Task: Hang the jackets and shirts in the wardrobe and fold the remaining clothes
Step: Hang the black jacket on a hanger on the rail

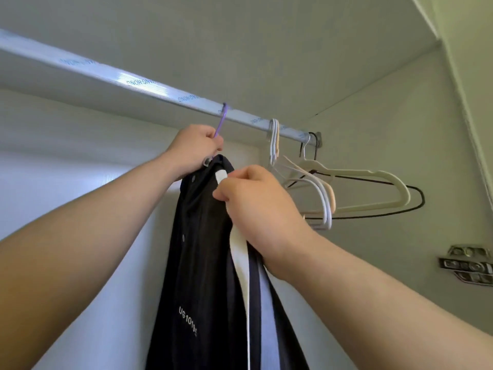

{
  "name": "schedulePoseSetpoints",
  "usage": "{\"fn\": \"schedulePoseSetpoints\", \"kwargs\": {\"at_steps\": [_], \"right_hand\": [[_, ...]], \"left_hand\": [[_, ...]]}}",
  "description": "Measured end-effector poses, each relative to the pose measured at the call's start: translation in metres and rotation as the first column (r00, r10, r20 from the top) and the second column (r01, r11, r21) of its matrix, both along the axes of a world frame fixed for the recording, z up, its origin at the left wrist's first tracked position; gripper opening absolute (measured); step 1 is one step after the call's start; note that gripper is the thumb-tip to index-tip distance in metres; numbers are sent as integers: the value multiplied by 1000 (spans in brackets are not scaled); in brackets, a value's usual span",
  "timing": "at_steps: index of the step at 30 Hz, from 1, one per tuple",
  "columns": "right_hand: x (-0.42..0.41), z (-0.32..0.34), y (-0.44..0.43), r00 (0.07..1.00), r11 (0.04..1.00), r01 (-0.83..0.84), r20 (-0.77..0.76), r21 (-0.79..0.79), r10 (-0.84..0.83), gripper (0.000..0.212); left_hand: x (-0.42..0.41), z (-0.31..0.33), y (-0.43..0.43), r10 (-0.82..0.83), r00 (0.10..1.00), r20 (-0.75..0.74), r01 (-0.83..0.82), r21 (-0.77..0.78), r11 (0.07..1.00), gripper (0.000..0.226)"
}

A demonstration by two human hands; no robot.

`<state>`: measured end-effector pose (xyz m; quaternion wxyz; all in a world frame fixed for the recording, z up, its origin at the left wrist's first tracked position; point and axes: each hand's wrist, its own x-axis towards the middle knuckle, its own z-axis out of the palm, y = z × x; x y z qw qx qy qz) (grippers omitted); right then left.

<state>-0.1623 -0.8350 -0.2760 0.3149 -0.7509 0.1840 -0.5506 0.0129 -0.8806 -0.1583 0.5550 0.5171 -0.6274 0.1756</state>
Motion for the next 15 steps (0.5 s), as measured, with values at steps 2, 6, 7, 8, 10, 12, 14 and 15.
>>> {"fn": "schedulePoseSetpoints", "kwargs": {"at_steps": [2,6,7,8,10,12,14,15], "right_hand": [[13,-3,8,999,999,-50,15,-17,50,12],[39,-3,25,985,985,-172,27,-5,172,26],[45,-3,31,980,981,-196,28,-8,196,28],[50,-3,38,976,976,-216,35,-12,216,29],[58,-4,51,961,962,-271,55,-22,272,30],[65,-3,63,944,947,-321,69,-31,322,32],[71,-3,75,925,928,-372,67,-34,373,34],[75,-4,80,916,918,-395,63,-39,396,34]], "left_hand": [[7,1,13,-29,999,-17,30,32,999,23],[20,3,46,-15,999,-37,18,85,996,22],[23,2,55,-5,999,-42,8,89,996,23],[26,1,65,4,999,-48,0,91,996,23],[31,0,85,29,998,-55,-24,99,995,23],[36,-1,106,58,996,-69,-50,109,993,21],[44,-3,127,91,992,-92,-80,113,990,18],[47,-4,137,105,989,-101,-93,115,989,17]]}}
